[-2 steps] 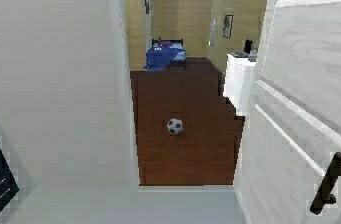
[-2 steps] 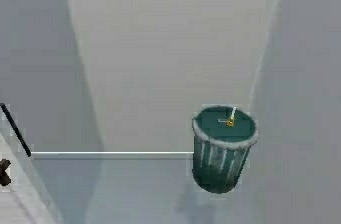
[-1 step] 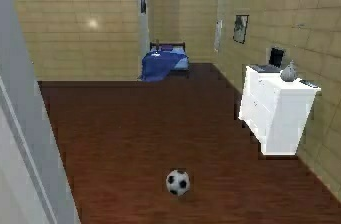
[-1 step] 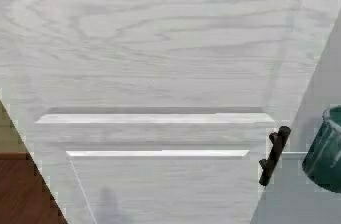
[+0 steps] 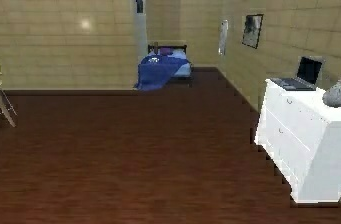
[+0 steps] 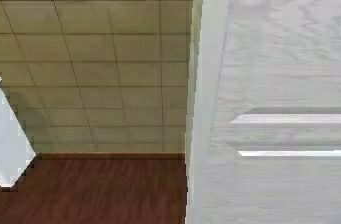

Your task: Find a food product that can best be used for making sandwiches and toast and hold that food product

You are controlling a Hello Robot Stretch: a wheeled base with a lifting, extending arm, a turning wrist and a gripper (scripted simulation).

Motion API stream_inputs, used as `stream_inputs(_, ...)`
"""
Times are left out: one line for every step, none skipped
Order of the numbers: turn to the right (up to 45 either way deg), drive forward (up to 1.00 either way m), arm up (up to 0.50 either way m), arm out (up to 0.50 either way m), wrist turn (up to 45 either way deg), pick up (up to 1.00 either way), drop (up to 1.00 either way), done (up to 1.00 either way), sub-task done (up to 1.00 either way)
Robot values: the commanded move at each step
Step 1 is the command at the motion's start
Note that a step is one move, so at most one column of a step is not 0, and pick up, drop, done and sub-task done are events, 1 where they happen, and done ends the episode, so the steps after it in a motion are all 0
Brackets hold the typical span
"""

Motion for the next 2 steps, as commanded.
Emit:
stream_inputs(-45.0, 0.00, 0.00, 0.00, 0.0, 0.00, 0.00, 0.00, 0.00)
stream_inputs(-6.0, 0.00, 0.00, 0.00, 0.0, 0.00, 0.00, 0.00, 0.00)
